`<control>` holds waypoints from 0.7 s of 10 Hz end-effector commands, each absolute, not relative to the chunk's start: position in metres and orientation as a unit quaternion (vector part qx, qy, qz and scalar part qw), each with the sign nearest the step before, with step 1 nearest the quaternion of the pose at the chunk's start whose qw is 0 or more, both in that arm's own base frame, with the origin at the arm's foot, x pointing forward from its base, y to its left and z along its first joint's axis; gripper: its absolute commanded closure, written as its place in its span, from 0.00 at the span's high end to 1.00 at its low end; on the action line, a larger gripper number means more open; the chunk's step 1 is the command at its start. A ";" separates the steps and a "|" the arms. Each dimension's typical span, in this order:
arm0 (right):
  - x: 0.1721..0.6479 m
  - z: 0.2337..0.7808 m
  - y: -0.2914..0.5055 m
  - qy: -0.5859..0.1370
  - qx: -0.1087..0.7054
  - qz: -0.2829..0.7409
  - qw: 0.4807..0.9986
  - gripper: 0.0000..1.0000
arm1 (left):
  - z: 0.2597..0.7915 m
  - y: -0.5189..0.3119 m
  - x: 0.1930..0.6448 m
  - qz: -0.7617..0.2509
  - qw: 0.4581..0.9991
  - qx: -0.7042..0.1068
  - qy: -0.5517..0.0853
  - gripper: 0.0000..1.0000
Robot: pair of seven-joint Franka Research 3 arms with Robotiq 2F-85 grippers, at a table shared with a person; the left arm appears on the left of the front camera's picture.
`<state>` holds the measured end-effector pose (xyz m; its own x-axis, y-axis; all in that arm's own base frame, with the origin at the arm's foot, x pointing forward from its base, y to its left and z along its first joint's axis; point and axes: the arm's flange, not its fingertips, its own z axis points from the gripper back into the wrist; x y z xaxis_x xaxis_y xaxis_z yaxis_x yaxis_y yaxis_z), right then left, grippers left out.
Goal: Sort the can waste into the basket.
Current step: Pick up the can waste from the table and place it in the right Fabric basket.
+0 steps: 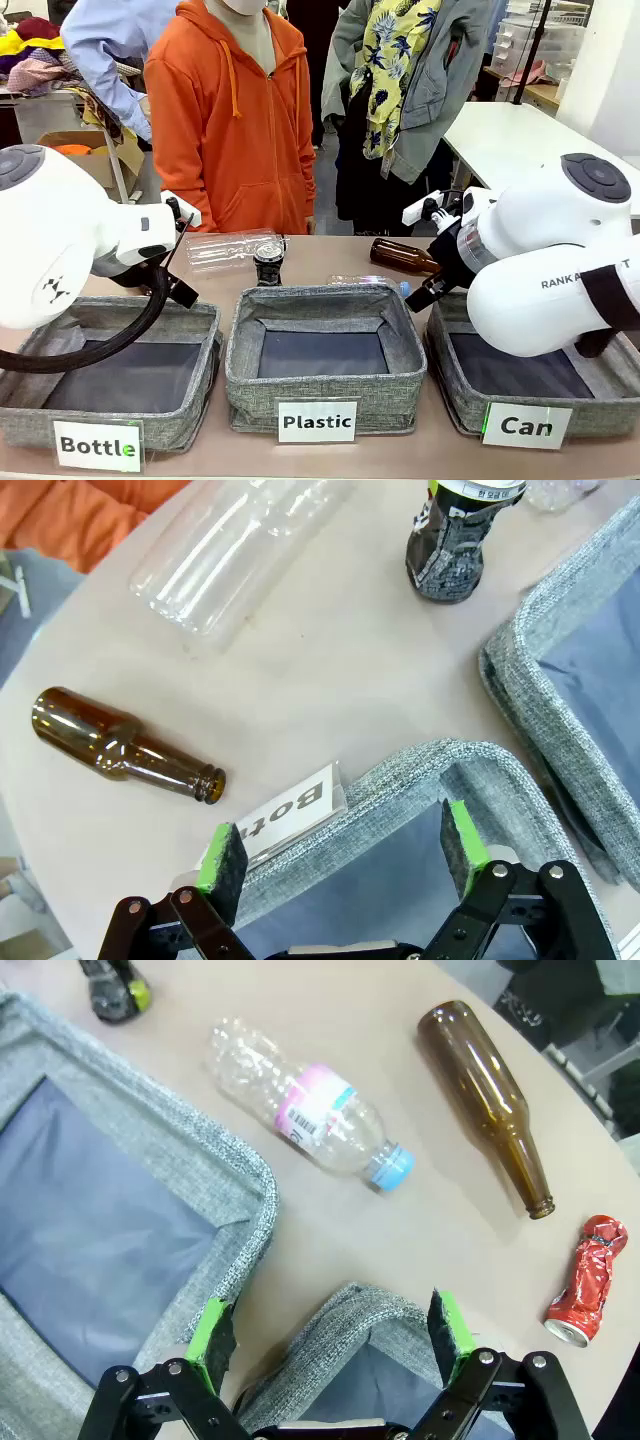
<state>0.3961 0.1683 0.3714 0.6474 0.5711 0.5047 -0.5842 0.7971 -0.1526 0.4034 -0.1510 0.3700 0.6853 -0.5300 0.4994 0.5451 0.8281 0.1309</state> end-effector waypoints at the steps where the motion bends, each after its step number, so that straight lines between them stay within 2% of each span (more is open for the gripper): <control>1: 0.396 0.371 0.168 -0.274 0.012 0.318 0.907 1.00 | 0.370 -0.151 0.403 -0.293 0.918 -0.014 -0.268 1.00; 7: 0.396 0.371 0.168 -0.274 0.012 0.318 0.907 1.00 | 0.370 -0.151 0.403 -0.293 0.918 -0.014 -0.268 1.00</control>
<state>0.3960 0.1684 0.3714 0.6471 0.5716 0.5045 -0.5845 0.7968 -0.1531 0.4034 -0.1510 0.3700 0.6853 -0.5300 0.4994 0.5451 0.8281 0.1309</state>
